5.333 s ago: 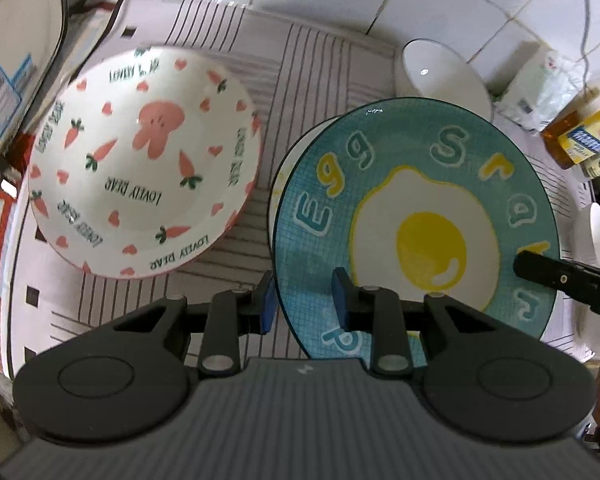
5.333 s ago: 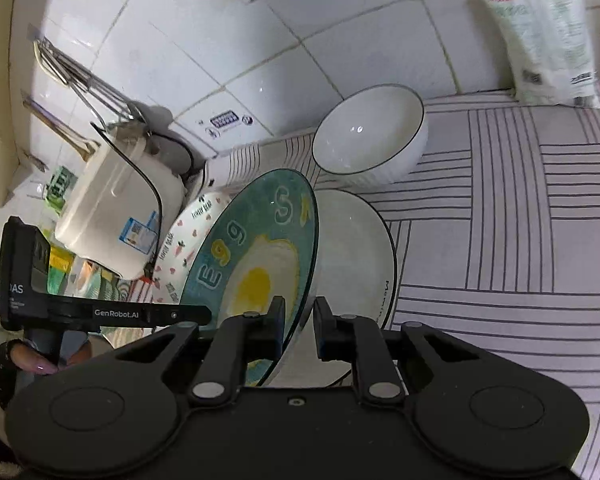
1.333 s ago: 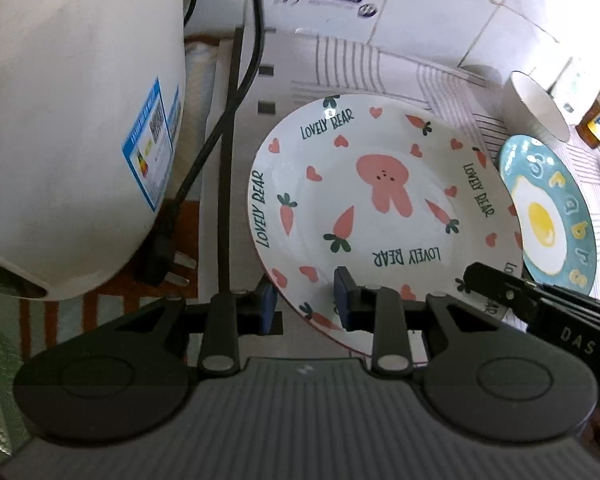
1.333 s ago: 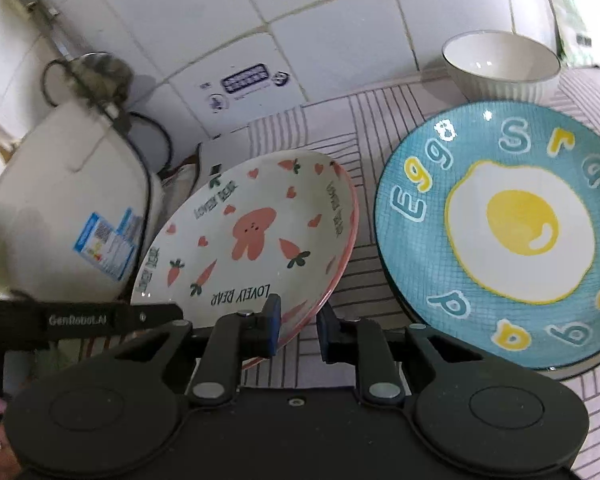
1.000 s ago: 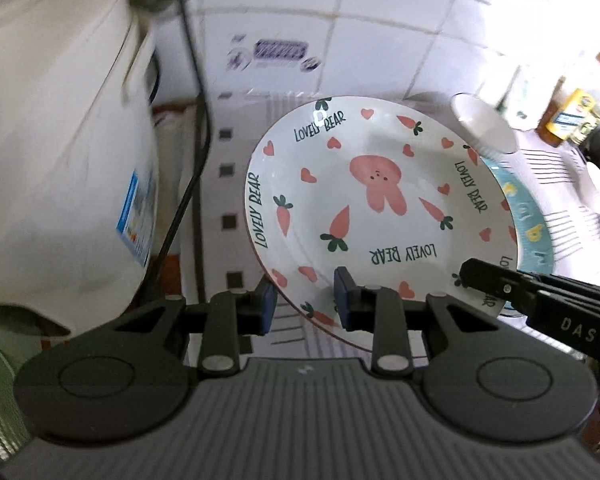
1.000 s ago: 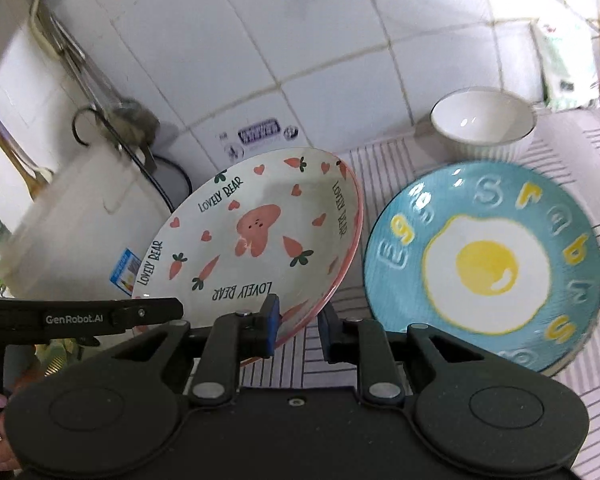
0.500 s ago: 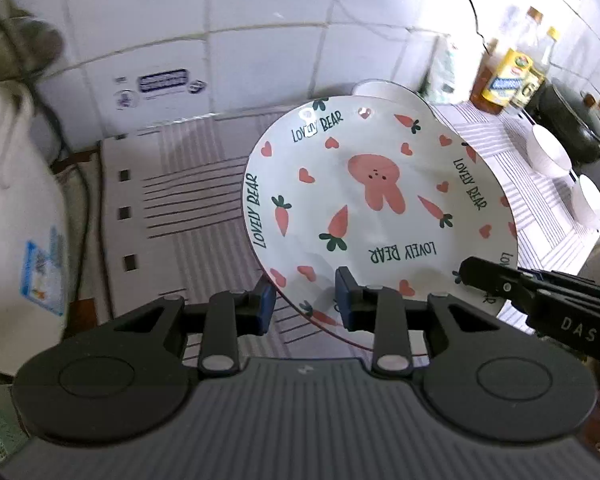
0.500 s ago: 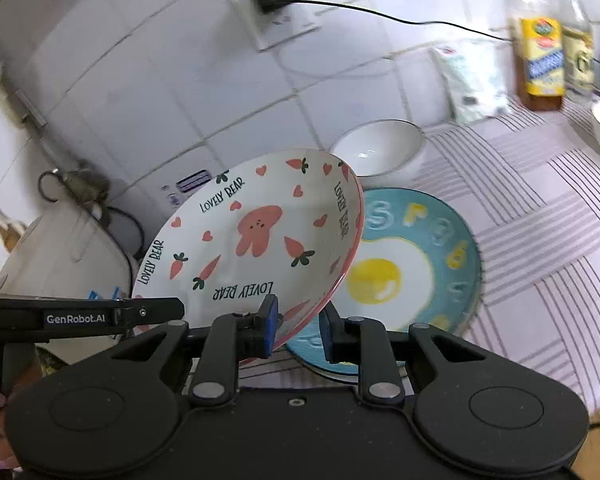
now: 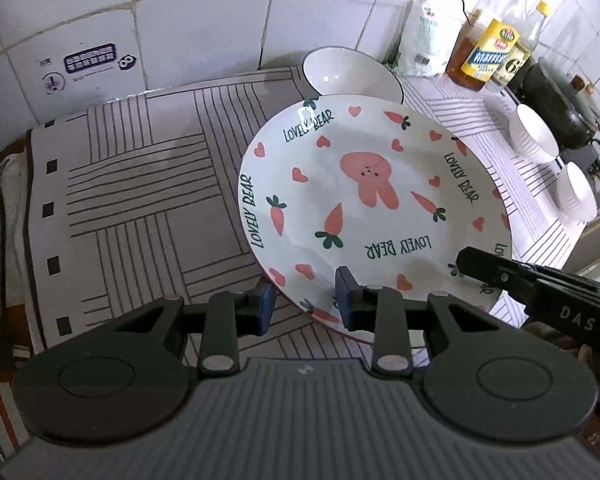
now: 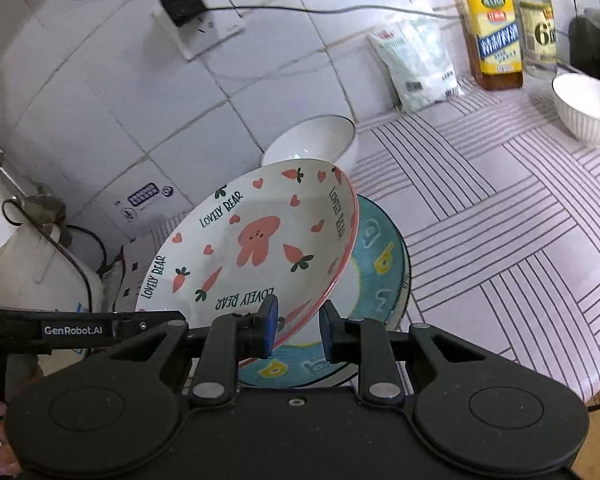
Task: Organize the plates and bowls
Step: 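Carry the pink bunny plate with both tools and lower it onto the plate stack, then open both tools and withdraw from the plate stack, then reach both tools to the white bowl by the stove and grasp its rim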
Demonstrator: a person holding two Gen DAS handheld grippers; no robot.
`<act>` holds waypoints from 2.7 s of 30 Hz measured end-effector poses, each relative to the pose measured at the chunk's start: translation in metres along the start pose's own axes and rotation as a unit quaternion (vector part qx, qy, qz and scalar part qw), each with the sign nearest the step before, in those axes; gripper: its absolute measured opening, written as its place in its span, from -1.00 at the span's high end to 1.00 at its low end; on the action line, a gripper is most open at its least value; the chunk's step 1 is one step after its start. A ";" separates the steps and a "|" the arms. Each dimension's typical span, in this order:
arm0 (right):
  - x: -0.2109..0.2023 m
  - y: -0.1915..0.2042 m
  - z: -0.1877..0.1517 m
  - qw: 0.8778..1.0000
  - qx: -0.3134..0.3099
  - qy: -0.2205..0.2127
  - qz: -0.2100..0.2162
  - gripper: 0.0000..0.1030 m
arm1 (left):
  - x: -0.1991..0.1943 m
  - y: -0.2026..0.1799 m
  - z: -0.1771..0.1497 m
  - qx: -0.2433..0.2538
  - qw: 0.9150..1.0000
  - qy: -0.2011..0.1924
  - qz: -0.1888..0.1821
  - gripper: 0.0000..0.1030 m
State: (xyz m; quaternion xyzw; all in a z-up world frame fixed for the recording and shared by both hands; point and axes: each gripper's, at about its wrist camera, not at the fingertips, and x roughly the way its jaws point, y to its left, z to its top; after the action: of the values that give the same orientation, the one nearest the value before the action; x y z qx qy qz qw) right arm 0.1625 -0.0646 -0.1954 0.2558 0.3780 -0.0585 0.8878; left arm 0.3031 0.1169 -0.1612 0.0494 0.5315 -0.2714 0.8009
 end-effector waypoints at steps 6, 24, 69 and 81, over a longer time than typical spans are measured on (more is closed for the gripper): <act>0.015 -0.014 0.002 0.999 0.007 0.030 -0.009 0.49 | 0.020 -0.008 0.005 0.001 0.999 0.038 0.002 0.42; 0.033 -0.002 0.014 0.992 -0.021 0.099 -0.070 0.49 | 0.043 -0.007 0.027 -0.012 0.994 0.104 0.024 0.38; -0.168 -0.055 0.016 0.985 -0.107 -0.019 -0.132 -0.25 | -0.095 -0.138 0.006 0.117 0.991 -0.013 0.055 -0.45; -0.168 -0.217 0.052 0.985 -0.130 -0.035 -0.104 -0.44 | -0.028 -0.261 0.025 0.110 0.993 -0.049 0.017 -0.87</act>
State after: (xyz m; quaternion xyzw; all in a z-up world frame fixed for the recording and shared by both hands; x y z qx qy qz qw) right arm 0.0129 -0.2923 -0.1364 0.0955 0.3752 -0.1097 0.9155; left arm 0.1887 -0.1030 -0.0713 0.1327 0.4573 -0.3162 0.8205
